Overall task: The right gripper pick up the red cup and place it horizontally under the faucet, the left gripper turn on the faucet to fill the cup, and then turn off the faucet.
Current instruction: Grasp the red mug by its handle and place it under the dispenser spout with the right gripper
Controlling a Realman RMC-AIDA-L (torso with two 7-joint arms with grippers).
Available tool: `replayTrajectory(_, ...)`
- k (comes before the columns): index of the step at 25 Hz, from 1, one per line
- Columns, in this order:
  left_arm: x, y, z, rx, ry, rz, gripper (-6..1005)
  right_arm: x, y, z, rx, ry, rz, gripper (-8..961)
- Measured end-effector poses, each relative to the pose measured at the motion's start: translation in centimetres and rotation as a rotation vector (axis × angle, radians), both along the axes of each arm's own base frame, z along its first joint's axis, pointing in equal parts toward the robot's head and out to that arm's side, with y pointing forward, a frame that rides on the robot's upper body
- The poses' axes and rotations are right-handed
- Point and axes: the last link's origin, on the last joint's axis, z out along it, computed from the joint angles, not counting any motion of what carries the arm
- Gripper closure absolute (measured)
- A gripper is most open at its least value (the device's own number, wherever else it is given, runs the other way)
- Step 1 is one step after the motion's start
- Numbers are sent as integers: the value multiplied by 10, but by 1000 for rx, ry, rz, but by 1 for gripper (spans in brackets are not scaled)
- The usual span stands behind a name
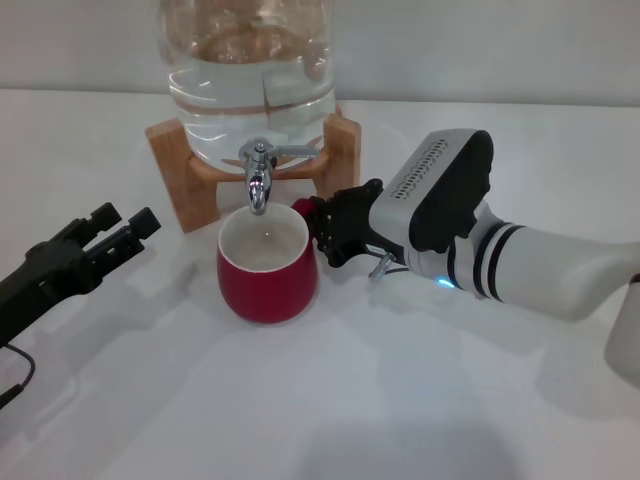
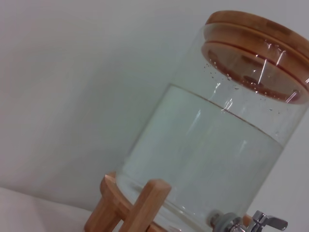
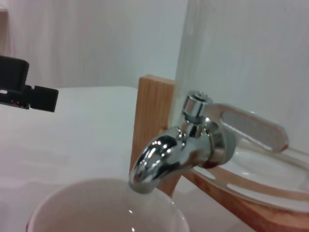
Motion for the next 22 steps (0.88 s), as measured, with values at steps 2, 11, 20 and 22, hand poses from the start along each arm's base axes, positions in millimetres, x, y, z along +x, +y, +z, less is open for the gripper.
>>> replayTrajectory(2, 0, 0, 0, 0, 0, 0, 108, -2, 1, 0, 0, 0, 5, 870)
replayTrajectory(11, 1, -1, 1, 1, -4, -8, 108, -4, 4, 1, 7, -4, 14, 870)
replayTrajectory(20, -1, -3, 1, 3, -5, -3, 108, -3, 3, 0, 2, -7, 21, 870)
replayTrajectory(22, -1, -3, 2, 3, -5, -2, 108, -3, 3, 0, 1, -11, 20, 870)
